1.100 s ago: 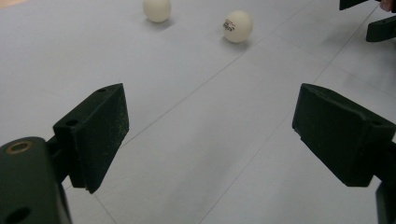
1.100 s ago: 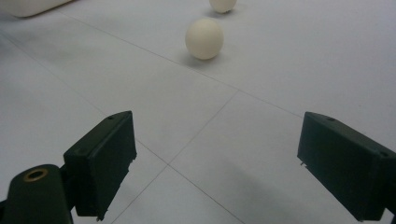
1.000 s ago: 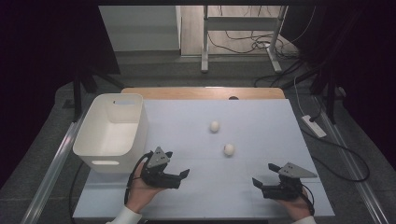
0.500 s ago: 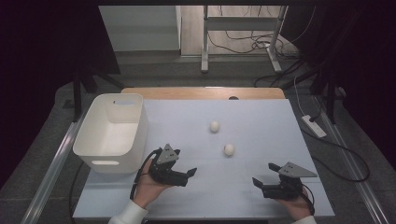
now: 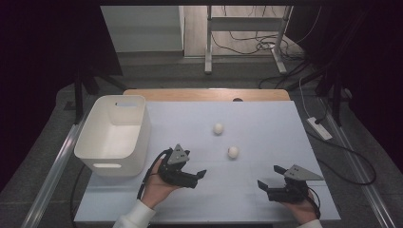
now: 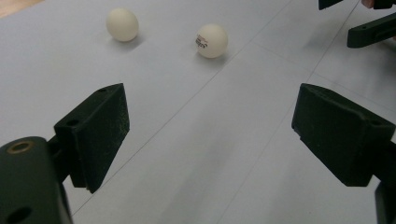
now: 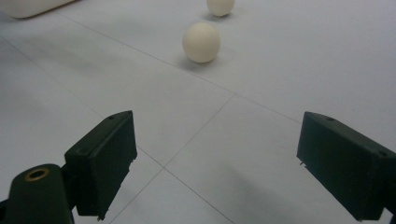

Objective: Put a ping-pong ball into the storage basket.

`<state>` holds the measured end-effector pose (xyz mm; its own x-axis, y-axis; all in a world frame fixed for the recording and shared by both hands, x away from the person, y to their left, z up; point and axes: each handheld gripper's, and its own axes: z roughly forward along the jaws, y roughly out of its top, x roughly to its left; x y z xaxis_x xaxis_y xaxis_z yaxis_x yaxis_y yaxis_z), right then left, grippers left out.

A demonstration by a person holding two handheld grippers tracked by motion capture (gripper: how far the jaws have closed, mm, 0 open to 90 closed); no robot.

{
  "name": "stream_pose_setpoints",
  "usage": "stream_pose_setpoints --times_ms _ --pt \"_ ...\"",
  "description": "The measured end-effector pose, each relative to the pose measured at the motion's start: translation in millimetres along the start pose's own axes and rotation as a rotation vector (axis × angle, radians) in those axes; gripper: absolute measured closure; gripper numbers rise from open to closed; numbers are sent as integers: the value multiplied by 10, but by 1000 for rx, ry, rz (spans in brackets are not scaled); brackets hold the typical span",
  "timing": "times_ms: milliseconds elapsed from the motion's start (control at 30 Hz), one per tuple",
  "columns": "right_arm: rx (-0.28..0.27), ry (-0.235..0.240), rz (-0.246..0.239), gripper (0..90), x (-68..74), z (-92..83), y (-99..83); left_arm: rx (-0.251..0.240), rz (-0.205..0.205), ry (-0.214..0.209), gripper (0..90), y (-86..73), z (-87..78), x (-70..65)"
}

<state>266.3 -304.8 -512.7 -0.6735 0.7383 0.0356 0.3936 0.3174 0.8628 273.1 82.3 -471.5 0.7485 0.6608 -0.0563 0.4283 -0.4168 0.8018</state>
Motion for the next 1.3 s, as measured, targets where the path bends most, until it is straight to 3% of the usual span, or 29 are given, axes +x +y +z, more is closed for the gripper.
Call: stream_pose_setpoints --times_ms 367,867,1300 --pt "0 2 -1 119 0 -4 1 15 -10 -7 118 40 140 23" --pt "8 -3 -11 119 14 5 -3 27 6 -11 120 133 266 39" --pt "12 0 -14 119 15 10 -5 44 -6 3 125 217 399 135"
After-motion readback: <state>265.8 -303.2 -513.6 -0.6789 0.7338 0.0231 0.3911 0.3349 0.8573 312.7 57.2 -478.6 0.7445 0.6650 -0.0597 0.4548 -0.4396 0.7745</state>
